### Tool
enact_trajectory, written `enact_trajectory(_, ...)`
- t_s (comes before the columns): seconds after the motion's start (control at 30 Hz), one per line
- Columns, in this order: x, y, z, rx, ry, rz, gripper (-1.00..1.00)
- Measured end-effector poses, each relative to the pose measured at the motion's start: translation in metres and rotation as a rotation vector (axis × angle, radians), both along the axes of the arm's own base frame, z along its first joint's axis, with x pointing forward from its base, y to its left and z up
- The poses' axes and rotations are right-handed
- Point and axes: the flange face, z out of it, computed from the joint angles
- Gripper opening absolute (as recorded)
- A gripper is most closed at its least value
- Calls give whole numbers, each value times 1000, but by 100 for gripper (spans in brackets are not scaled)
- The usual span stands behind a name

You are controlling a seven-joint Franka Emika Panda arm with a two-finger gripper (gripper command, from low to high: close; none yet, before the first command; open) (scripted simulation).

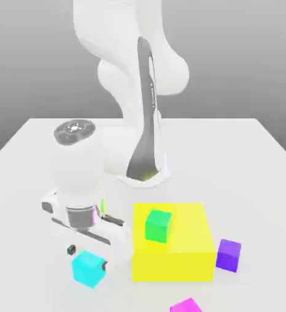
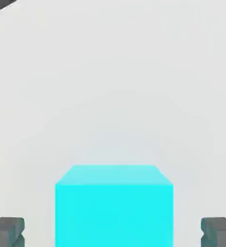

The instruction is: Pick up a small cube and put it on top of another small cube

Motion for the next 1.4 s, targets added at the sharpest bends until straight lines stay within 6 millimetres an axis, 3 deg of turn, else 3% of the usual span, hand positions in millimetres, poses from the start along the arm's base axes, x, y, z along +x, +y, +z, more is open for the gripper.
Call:
enact_trajectory(0.2,0,0,0,0,0,0,-100)
enact_trajectory(0.4,0,2,58,0,0,7,-100)
enact_trajectory(0.6,1,68,120,2,-1,256,-100)
enact_trajectory(0.83,-25,133,185,4,-1,539,-100)
enact_trajectory(0.9,-30,142,180,3,-1,581,-100)
enact_trajectory(1.0,-31,145,148,2,0,593,-100)
enact_trajectory(1.03,-32,145,137,2,0,594,100)
enact_trajectory(1.27,-32,145,135,0,0,595,100)
enact_trajectory(1.4,-31,145,177,0,0,595,100)
